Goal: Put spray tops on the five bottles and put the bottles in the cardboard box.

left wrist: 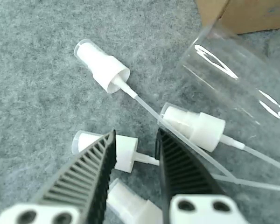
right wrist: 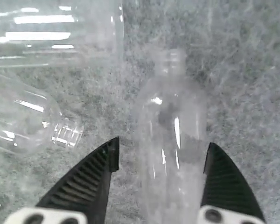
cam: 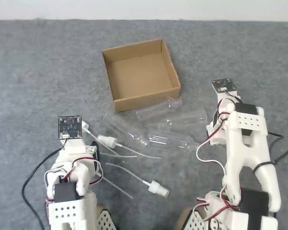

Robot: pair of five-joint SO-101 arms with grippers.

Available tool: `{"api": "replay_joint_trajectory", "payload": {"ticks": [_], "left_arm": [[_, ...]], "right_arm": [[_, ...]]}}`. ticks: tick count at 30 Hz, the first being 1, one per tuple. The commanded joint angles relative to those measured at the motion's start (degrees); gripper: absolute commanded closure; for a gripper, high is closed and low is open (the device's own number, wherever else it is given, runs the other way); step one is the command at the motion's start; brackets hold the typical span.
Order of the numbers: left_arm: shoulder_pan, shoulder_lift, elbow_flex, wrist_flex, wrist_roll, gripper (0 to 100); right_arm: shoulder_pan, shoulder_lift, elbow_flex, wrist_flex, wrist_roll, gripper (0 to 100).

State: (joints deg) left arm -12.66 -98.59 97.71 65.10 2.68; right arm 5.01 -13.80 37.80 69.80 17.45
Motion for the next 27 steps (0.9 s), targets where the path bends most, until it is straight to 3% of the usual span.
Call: {"api": "replay_joint_trajectory", "payload": {"ticks": [1, 16, 22, 27], "left_arm": [[-0.2, -1.0, -0.8, 0.0, -0.1, 87], [-0.2, -1.0, -0.8, 0.0, -0.1, 87], [-0.2, -1.0, -0.8, 0.0, -0.1, 87], [-0.2, -1.0, -0.8, 0.0, -0.1, 87]], "right_arm": [[0.1, 2.3, -5.5, -0.9, 0.9, 75.3], [0.2, 16.0, -15.5, -0.5, 1.5, 75.7], [0.6, 16.4, -15.3, 0.0, 2.8, 86.9], [0.2, 16.3, -15.5, 2.8, 2.8, 86.4]]}}
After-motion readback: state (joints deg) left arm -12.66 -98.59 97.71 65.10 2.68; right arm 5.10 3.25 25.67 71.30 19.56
